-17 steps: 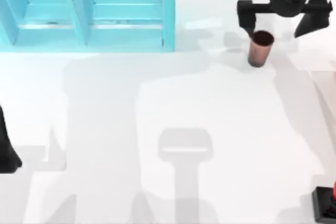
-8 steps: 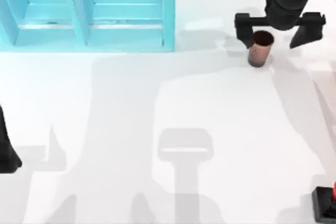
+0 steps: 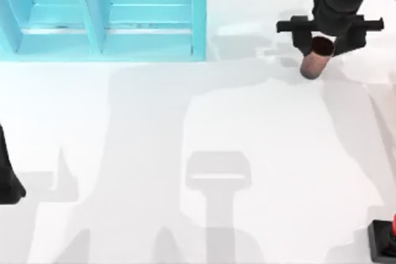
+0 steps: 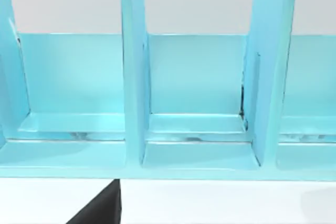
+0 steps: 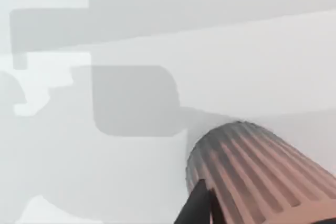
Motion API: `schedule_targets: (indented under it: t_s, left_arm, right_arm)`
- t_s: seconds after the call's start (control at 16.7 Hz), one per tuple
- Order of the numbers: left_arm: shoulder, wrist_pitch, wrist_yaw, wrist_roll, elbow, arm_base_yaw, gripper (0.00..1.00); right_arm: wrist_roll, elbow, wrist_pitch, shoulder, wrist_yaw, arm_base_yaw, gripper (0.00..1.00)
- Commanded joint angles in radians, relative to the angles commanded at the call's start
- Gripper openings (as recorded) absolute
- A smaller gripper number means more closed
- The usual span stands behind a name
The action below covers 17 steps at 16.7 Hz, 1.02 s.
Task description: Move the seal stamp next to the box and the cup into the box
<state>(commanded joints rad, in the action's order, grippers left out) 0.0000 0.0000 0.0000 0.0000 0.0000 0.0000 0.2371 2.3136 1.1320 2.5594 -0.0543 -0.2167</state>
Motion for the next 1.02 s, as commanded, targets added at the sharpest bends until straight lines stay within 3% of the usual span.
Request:
schedule_targets:
  t_s: [0.24,0.3,1.02]
  left_arm:
    - [0.0,0.0,0.0,0.0,0.0,0.0,1.0]
    - [0.0,0.0,0.0,0.0,0.0,0.0,1.0]
    - [0.0,0.0,0.0,0.0,0.0,0.0,1.0]
  right_arm:
    - [0.0,0.0,0.0,0.0,0.0,0.0,0.02]
    - [0.0,0.0,0.0,0.0,0.0,0.0,0.0]
    - [-0.014,0.071,0.056,0.012,0.003,0.025,0.0]
